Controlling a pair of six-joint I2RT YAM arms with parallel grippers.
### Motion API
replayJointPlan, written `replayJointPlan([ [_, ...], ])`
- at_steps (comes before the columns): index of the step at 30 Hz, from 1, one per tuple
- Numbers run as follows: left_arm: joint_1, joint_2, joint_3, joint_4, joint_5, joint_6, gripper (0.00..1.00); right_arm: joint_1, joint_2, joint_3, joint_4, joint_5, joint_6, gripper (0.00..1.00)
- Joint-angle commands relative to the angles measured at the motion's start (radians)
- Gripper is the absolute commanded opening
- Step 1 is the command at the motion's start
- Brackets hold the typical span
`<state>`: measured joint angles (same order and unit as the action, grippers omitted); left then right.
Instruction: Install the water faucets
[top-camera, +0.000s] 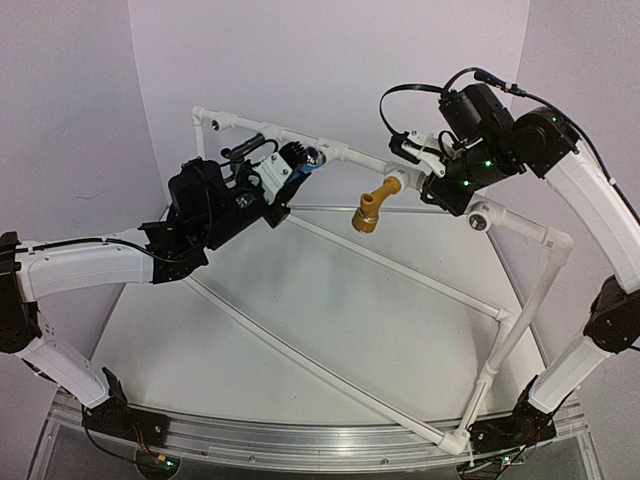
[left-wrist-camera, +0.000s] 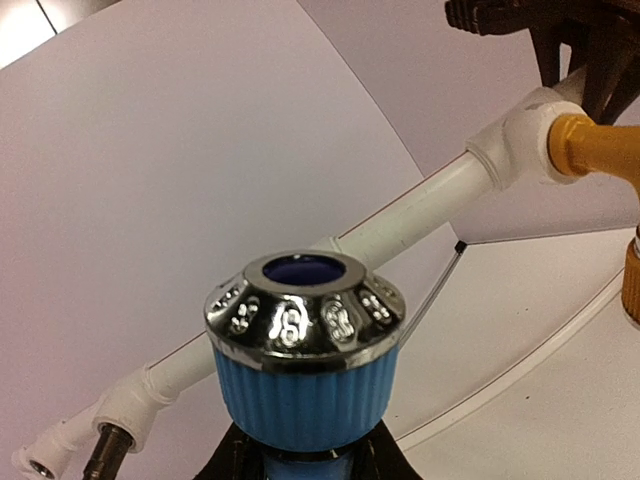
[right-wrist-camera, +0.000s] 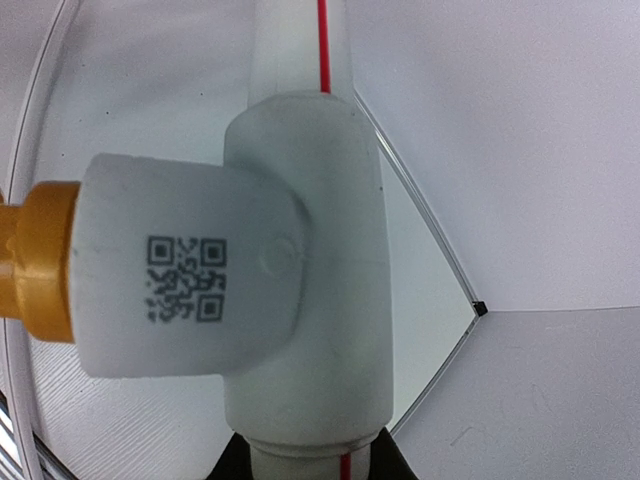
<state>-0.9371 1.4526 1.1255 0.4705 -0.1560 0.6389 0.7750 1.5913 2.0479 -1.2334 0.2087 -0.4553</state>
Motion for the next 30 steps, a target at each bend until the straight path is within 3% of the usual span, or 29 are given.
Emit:
replayJointPlan([
  [1, -0.023, 0.065, -0.002, -0.232, 0.106, 0.237, 0.00, 0.027, 0.005, -0.016, 0.095, -0.106, 0.090, 0.00],
  [16, -0.023, 0.026, 0.026, -0.441, 0.089, 0.722, 0.00, 0.028, 0.007, -0.014, 0.082, -0.097, 0.098, 0.00],
  [22, -0.013, 0.006, 0.086, -0.552, 0.093, 0.805, 0.01, 0.026, 0.006, -0.019, 0.079, -0.080, 0.092, 0.00],
  [30, -0.008, 0.002, 0.111, -0.618, 0.096, 0.839, 0.10, 0.027, -0.005, -0.031, 0.080, -0.067, 0.093, 0.00],
])
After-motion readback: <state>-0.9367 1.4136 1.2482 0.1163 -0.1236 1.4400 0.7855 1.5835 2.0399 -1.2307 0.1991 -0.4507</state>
